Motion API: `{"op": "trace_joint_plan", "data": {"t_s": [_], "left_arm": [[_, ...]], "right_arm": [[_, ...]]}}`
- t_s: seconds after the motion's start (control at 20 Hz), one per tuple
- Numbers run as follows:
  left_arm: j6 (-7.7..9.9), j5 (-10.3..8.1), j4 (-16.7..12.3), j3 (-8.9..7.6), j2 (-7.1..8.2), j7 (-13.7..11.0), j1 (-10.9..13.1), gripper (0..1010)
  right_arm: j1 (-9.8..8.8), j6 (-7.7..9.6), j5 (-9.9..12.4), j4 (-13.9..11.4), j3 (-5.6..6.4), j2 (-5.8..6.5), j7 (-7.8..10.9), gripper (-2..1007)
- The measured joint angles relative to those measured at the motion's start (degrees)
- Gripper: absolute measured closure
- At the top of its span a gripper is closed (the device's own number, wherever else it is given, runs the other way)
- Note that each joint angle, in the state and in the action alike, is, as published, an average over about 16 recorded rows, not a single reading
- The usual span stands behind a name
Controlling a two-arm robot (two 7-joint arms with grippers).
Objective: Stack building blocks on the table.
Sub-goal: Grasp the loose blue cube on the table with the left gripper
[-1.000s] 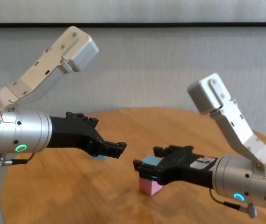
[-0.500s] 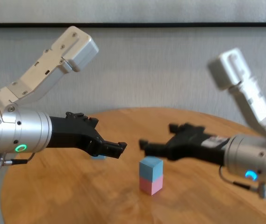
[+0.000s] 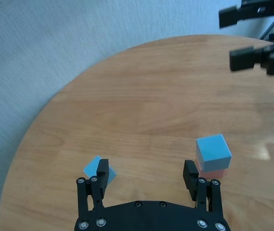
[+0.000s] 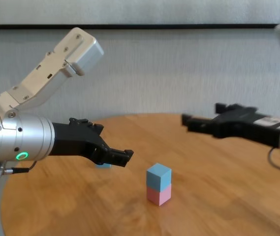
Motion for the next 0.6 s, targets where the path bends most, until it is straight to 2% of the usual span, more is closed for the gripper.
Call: {"op": "trace_joint_plan", "data": {"t_s": [0.35, 0.6], "left_arm": [[0.00, 0.00, 0.00, 0.00, 0.00, 0.00, 0.00, 9], [0.00, 0.00, 0.00, 0.00, 0.00, 0.00, 0.00, 9]], "right_arm": [[-0.81, -0.80, 1.03, -0.54, 3.38, 3.35, -1.56, 5], [-1.62, -1.77, 0.59, -0.65, 5.31, 4.88, -2.82, 5]]}}
